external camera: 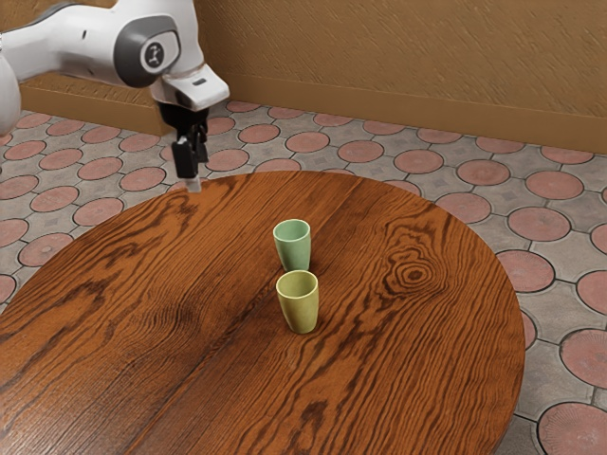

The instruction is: Place the right cup onto the left cup

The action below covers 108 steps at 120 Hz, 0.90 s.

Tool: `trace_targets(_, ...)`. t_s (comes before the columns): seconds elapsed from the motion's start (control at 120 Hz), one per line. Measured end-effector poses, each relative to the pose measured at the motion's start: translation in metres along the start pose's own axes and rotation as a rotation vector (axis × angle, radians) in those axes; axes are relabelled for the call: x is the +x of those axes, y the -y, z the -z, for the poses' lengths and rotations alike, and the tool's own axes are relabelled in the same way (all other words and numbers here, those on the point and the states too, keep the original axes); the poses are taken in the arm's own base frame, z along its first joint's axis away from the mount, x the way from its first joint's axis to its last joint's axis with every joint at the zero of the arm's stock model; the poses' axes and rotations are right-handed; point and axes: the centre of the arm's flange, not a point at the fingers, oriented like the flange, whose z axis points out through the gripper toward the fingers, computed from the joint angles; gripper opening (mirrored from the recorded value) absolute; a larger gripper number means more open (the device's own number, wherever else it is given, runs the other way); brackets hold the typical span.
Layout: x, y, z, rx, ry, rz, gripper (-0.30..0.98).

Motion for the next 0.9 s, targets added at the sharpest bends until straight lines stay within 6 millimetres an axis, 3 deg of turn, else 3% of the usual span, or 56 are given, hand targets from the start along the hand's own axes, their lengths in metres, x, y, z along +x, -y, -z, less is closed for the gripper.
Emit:
trace_targets(0.125, 0.030, -0.017, -0.012, -0.007, 0.001, -0.035, 0.69)
trace_targets(0.242, 0.068, -0.031, -0.041, -0.031, -0.002, -0.073, 0.69)
trace_targets(0.442, 0.117, -0.041, -0.086, -0.039, 0.009, -0.118, 0.69)
trace_targets(0.75, 0.132, -0.029, -0.162, -0.059, 0.038, -0.094, 0.69)
trace_targets(0.9, 0.135, -0.023, -0.188, -0.057, 0.044, -0.084, 0.68)
